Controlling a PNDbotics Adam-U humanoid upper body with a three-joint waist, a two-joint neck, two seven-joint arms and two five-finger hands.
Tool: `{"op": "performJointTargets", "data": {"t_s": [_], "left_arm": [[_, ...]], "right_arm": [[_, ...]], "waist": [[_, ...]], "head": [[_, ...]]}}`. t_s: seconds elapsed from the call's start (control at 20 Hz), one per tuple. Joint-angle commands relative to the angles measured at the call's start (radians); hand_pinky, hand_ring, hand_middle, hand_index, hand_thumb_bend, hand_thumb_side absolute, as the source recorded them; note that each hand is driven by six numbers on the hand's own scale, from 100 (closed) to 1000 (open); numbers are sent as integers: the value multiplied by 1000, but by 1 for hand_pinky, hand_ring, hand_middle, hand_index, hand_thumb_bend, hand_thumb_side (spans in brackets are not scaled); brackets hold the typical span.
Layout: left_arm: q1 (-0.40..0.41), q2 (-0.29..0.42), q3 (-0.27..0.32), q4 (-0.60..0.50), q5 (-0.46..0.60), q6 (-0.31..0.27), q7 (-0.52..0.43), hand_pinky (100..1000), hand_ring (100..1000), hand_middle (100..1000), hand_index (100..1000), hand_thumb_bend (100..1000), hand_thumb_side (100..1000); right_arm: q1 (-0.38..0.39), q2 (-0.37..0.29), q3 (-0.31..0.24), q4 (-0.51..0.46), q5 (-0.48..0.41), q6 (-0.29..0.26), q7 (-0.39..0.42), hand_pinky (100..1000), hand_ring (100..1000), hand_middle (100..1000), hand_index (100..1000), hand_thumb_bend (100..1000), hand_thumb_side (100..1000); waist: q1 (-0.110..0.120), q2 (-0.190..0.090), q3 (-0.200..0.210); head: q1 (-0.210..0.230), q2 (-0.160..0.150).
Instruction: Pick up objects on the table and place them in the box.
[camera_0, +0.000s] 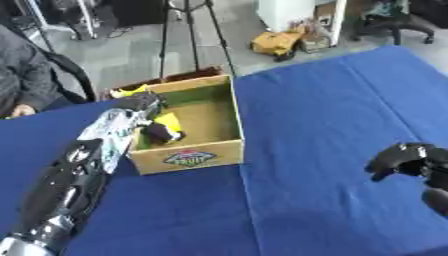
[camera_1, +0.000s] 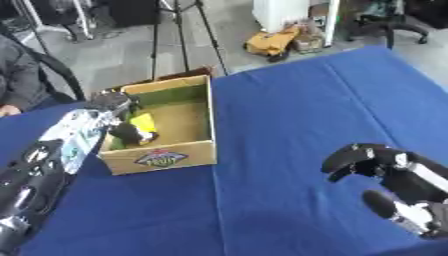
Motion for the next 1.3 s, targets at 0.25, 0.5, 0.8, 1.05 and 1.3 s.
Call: {"op": "performJointTargets", "data": {"t_s": [0.25, 0.5, 0.8, 1.05, 1.3], "left_arm": [[-10, 33, 4, -89, 49, -11, 97, 715, 608, 647, 817, 628, 634], [24, 99, 5, -312, 290, -6, 289, 686, 557, 587, 772, 532, 612], [200, 173, 23, -662, 701, -10, 506, 635, 519, 547, 745, 389, 666], [423, 159, 64, -891, 949, -59, 673, 634, 527, 555, 751, 364, 747], [591, 124, 95, -952, 1011, -92, 764, 633, 525, 552, 750, 361, 801]], "right_arm": [[-6, -21, -11, -11, -3, -3, 1, 714, 787, 746, 796, 284, 585], [4, -15, -17, -7, -4, -4, -6, 714, 787, 747, 796, 284, 583], [18, -8, -34, -5, -8, -3, -24, 714, 787, 747, 796, 287, 576], [21, -6, -43, -4, -11, 1, -37, 714, 787, 747, 796, 293, 571], [29, -3, -48, -2, -14, 5, -47, 714, 787, 747, 797, 294, 568]], "waist": [[-14, -12, 12], [-27, -19, 48], [-40, -25, 107], [-45, -26, 142], [-48, -33, 164]], "head": [[-6, -9], [-25, -2], [-62, 7], [-82, 13], [-88, 28]]}}
